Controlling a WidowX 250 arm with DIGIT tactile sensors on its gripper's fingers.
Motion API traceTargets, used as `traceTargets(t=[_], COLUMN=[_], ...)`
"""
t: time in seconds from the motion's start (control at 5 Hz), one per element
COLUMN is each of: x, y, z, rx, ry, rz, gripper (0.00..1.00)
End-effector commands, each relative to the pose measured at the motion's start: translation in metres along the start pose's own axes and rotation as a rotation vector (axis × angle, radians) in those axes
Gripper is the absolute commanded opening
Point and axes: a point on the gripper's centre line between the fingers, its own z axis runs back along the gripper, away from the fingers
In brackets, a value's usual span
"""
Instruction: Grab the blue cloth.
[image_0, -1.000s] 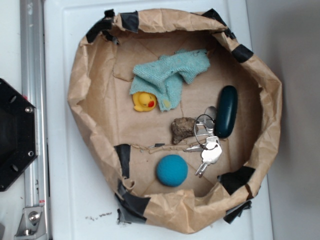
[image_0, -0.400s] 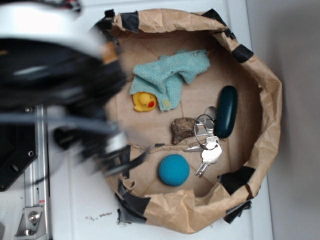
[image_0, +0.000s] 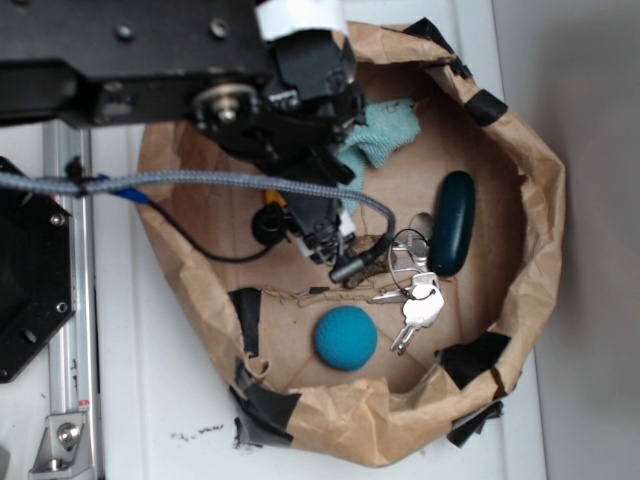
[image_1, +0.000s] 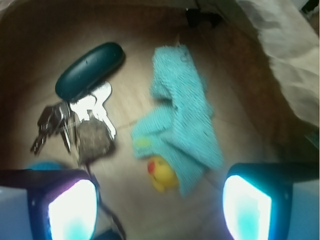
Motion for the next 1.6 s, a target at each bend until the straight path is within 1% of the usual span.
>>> traceTargets(t=[0.0, 0.2, 0.4, 0.6, 0.8, 1.0, 1.2, 1.4], x=[0.023, 0.03, 0.031, 0.031, 0.035, 0.031, 0.025, 0.021], y=[0.029, 0.034, 0.039, 0.028, 0.014, 0.007, 0.01, 0.012], z=[-0.036, -0.04, -0.045, -0.056, -0.07, -0.082, -0.082, -0.081], rx=[0.073, 0.1, 0.123, 0.141, 0.06, 0.072, 0.092, 0.081], ry=[0.004, 0.0, -0.001, 0.013, 0.023, 0.015, 0.02, 0.029], rz=[0.096, 0.095, 0.073, 0.03, -0.018, -0.015, -0.027, -0.043], gripper=[1.0, 1.0, 1.0, 1.0, 1.0, 0.0, 0.0, 0.0])
